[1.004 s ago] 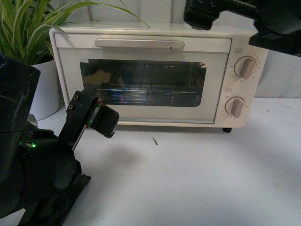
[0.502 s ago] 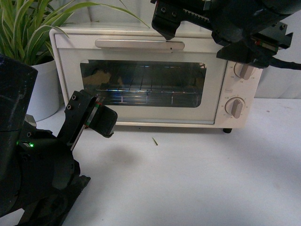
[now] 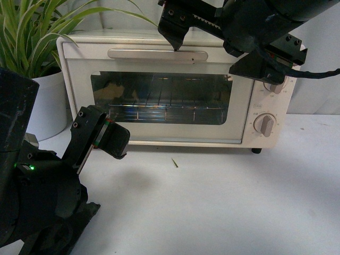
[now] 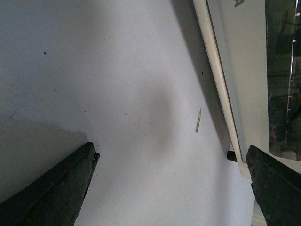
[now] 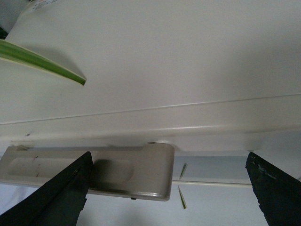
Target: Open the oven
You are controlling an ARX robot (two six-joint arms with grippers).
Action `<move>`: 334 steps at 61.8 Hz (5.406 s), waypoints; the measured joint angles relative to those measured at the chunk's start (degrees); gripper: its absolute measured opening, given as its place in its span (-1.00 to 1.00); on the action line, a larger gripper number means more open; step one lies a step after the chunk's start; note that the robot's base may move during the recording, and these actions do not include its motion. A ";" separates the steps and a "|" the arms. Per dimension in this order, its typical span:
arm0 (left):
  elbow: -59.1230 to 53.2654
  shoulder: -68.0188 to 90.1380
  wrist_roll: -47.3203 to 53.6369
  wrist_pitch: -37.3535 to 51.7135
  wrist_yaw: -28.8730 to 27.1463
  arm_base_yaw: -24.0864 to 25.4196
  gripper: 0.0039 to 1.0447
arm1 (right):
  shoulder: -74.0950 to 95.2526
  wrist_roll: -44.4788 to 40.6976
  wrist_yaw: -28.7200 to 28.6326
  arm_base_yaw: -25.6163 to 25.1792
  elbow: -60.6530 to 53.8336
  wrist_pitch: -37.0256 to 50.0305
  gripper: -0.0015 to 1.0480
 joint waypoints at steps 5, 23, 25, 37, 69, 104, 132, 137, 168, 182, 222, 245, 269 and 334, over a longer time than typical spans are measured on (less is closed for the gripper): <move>0.00 0.00 -0.04 0.00 0.02 0.00 0.88 | 0.20 0.11 -0.74 0.00 0.37 -1.03 0.82; -0.04 0.00 -0.11 -0.04 0.00 0.00 0.88 | 0.00 0.26 -2.86 -0.04 0.61 -3.43 0.82; -0.04 0.00 -0.20 -0.04 0.00 0.00 0.88 | -0.11 0.35 -3.28 -0.07 0.39 -3.45 0.82; -0.13 0.00 -0.52 0.02 -0.04 0.00 0.88 | -1.84 0.42 -5.95 -0.33 -2.56 -2.93 0.82; -0.76 -0.46 -0.70 0.13 0.39 0.55 0.88 | -12.44 -0.42 -11.56 2.12 -20.68 5.44 0.82; -3.89 -2.43 9.64 0.70 -3.61 1.86 0.88 | -36.57 -6.25 1.11 -0.50 -43.45 13.75 0.82; -7.37 0.55 43.78 5.55 -10.97 1.64 0.88 | -40.57 -6.03 0.31 -2.86 -50.93 15.67 0.82; -7.87 0.66 49.46 5.97 -12.33 1.42 0.88 | -40.89 -5.92 0.11 -3.30 -51.56 15.76 0.82; -11.67 -9.86 71.69 0.31 -16.94 -3.17 0.88 | -46.73 -5.01 -2.89 -6.99 -55.52 13.79 0.82; -17.07 -28.04 70.84 -4.17 -17.40 -6.36 0.88 | -54.23 -4.68 -3.19 -8.44 -59.49 10.10 0.82; -27.82 -76.61 68.54 -29.97 -22.10 -8.61 0.88 | -86.53 -7.17 2.12 -9.49 -68.02 -5.11 0.82; -32.83 -84.48 72.52 -22.23 -16.02 -0.76 0.22 | -94.14 -23.04 8.11 -11.98 -73.75 6.10 0.16; -33.27 -90.73 73.59 -27.85 -0.66 15.43 -0.93 | -96.98 -27.10 -6.29 -27.56 -74.84 3.93 -0.98; -33.27 -91.56 73.79 -28.76 8.59 25.00 0.60 | -97.00 -27.19 -6.73 -27.69 -74.84 3.91 0.40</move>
